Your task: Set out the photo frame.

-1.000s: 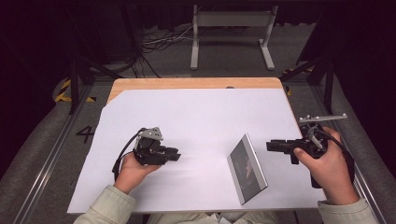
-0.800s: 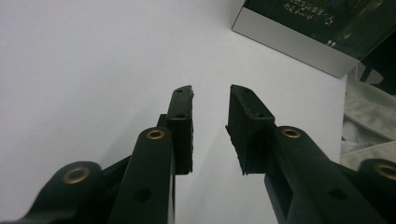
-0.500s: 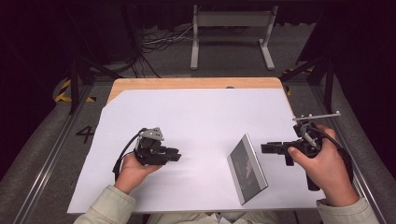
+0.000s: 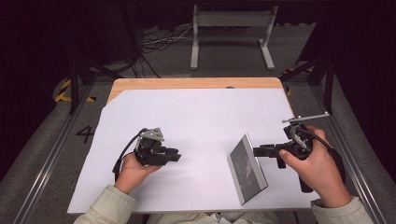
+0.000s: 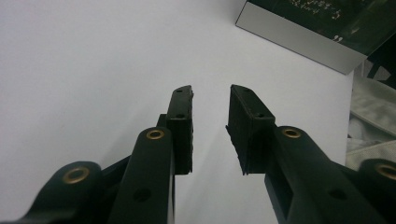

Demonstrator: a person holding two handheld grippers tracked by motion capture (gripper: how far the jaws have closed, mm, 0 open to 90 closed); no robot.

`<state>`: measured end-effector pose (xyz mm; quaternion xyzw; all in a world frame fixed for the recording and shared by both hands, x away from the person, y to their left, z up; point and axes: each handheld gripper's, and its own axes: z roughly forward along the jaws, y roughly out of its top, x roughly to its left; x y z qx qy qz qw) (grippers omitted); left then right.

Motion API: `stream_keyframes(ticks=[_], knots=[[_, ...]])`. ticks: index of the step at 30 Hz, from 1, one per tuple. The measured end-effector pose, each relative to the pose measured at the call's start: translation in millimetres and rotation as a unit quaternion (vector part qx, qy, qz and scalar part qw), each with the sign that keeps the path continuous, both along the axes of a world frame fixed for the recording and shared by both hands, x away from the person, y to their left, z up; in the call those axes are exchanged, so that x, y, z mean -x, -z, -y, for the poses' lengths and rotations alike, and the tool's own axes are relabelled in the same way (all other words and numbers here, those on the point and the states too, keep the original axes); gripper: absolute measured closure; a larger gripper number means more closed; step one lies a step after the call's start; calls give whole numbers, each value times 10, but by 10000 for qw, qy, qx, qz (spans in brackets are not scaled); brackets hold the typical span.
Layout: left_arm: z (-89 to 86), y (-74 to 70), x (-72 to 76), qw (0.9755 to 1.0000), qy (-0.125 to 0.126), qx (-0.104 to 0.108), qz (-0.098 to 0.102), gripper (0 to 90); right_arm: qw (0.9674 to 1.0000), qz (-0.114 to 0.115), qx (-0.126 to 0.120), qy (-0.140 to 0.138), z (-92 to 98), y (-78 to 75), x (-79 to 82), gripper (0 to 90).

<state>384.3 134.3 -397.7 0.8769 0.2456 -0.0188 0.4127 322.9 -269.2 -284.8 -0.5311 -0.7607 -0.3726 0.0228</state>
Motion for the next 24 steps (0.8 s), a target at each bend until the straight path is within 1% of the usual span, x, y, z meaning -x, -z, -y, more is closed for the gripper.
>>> stream_keyframes(ticks=[5,6,9,12,16,24], knots=[[22,3,13,10000,21,-56,42,709,9999,-106,75,-8,-48,28,7,563],[24,3,20,10000,3,-66,21,708,9999,-132,83,-15,-61,39,8,562],[25,-3,25,10000,11,-76,40,707,9997,-206,128,-2,-93,84,0,555],[25,2,24,10000,10,-83,38,706,9993,-282,248,14,-123,155,-25,554],[16,12,11,10000,-2,-96,9,703,9989,-381,287,10,-154,221,-43,561],[9,27,-4,9999,-10,-130,-11,701,9979,-447,474,-63,-230,289,-42,588]])
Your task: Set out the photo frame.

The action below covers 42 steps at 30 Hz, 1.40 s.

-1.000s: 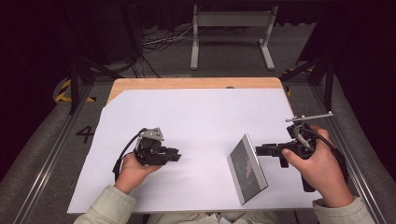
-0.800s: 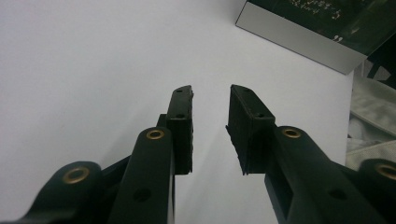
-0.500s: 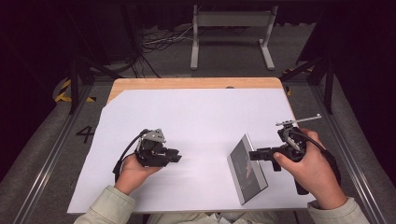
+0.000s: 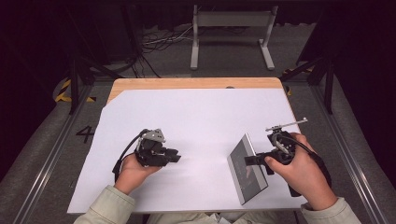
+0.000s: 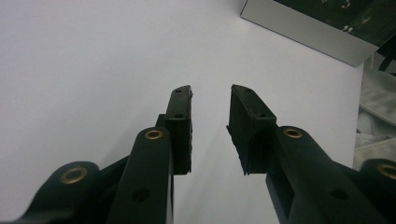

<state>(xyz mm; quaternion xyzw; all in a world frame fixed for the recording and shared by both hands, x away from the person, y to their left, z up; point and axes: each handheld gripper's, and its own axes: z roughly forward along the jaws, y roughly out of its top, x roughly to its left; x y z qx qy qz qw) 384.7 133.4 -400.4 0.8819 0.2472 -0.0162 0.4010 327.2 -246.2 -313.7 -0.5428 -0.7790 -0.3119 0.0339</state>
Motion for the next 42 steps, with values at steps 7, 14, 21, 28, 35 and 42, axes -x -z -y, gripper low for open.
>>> stream_keyframes(ticks=[7,14,21,28,35,42], knots=[[-8,3,-6,10000,-16,-1,-10,700,9998,-40,176,13,-40,43,-2,642],[-2,7,-3,10000,1,6,-15,700,9995,-122,295,7,-83,30,11,712],[-5,10,-7,10000,2,-3,-10,699,9987,-199,445,148,-125,8,9,741],[-11,13,-12,10000,-18,16,-28,700,9980,-253,529,231,-136,-17,-7,790],[-14,12,-13,10000,-15,12,-15,701,9975,-210,632,236,-113,-50,-31,824],[-26,11,-18,10000,-42,33,-22,702,9974,-87,704,115,-92,-126,-53,841]])
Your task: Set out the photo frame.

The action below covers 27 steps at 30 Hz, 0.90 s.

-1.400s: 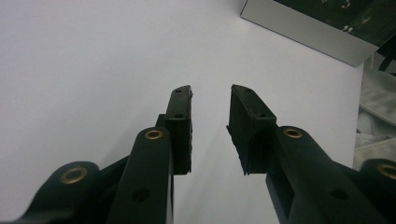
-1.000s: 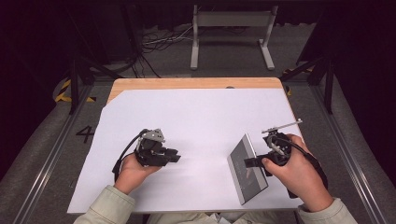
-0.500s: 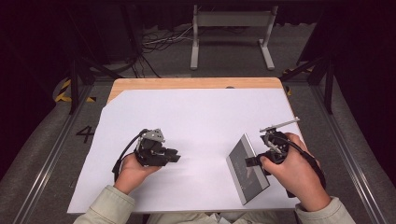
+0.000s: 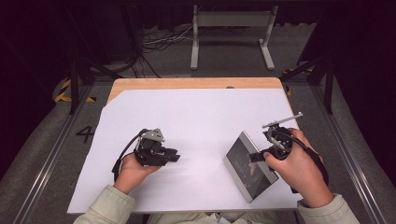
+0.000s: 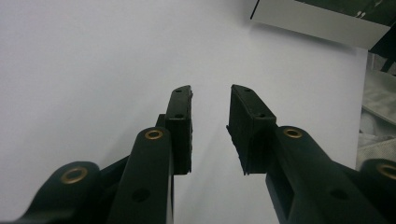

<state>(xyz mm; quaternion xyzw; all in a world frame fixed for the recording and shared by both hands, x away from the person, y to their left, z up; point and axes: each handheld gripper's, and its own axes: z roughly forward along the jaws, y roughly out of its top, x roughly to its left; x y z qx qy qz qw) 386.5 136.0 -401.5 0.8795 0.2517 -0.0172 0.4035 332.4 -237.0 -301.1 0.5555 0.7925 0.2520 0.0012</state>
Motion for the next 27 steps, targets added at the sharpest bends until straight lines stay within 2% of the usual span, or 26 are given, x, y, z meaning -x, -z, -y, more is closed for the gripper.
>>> stream_keyframes(ticks=[7,18,21,22,27], knots=[[-37,-6,-3,10000,-72,38,0,702,9992,194,165,-303,-18,-111,-94,840],[-165,10,-6,9993,-361,51,5,698,9936,474,393,-951,-101,-276,-261,841],[-206,19,0,9990,-453,34,-7,690,9893,587,488,-1241,-149,-319,-316,840],[-219,22,3,9988,-479,29,-4,689,9867,644,550,-1389,-174,-335,-340,840],[-291,33,23,9981,-615,40,0,688,9807,725,665,-1691,-281,-391,-438,841]])
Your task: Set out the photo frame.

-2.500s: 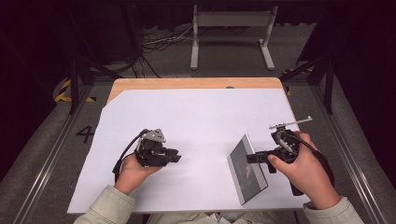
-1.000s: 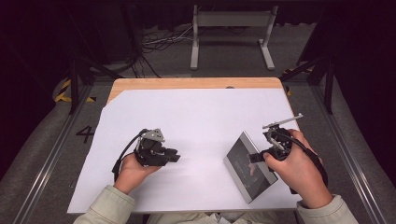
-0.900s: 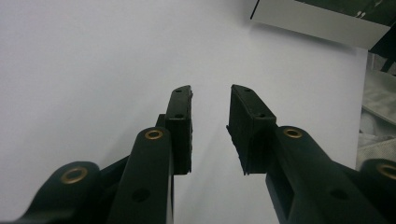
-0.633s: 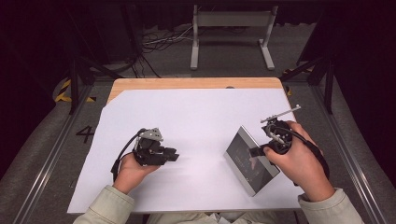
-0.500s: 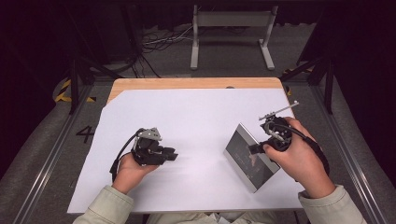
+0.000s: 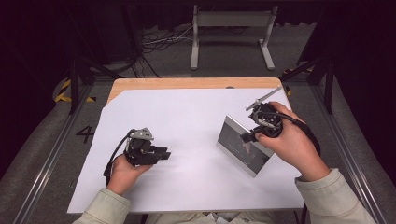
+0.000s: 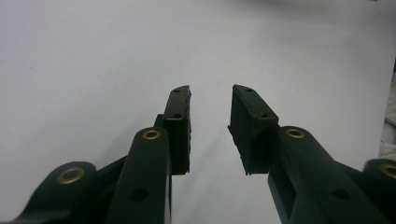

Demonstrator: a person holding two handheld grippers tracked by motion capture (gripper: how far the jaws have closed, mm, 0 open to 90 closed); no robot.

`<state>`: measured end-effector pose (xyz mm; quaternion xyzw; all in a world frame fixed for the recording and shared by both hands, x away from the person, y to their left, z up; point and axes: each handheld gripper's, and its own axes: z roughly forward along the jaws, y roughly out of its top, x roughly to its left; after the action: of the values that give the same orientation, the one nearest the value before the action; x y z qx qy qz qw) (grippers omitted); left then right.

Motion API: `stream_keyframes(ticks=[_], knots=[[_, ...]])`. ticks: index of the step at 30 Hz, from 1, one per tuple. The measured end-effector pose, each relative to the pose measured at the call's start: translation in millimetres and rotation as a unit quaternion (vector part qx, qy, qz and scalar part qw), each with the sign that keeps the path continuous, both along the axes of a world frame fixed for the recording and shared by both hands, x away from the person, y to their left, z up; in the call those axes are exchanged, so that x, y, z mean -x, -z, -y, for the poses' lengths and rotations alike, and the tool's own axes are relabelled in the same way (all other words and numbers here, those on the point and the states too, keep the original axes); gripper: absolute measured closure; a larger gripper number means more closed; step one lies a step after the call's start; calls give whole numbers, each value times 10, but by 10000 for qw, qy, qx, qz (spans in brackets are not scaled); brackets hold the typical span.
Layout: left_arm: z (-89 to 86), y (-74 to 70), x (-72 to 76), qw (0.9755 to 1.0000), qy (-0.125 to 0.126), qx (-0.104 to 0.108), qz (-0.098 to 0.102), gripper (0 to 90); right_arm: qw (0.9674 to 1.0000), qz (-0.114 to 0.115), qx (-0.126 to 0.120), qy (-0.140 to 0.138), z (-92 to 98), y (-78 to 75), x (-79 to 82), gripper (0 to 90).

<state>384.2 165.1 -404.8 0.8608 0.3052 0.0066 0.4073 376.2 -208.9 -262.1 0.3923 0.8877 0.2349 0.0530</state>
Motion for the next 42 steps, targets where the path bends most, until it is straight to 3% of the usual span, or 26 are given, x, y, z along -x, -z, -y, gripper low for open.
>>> stream_keyframes(ticks=[9,16,20,28,31,36,40,42], knots=[[-96,9,22,9999,-148,3,-6,690,9975,178,141,-669,-172,-75,-165,841],[-87,11,19,9999,-125,-21,2,695,9916,272,355,-1215,-251,-82,-277,841],[-75,17,12,9999,-117,-11,5,695,9861,273,397,-1590,-300,-76,-351,840],[-73,16,7,10000,-94,-25,21,694,9800,230,407,-1933,-371,-64,-476,841],[-76,15,8,10000,-93,-23,22,694,9744,229,448,-2193,-404,-65,-513,841],[-73,17,8,10000,-79,-30,17,694,9682,181,556,-2434,-451,-51,-568,841],[-70,21,6,10000,-85,-22,7,694,9630,162,409,-2661,-469,-29,-618,841],[-71,22,3,10000,-79,-39,23,693,9563,202,394,-2889,-489,-13,-633,840]])
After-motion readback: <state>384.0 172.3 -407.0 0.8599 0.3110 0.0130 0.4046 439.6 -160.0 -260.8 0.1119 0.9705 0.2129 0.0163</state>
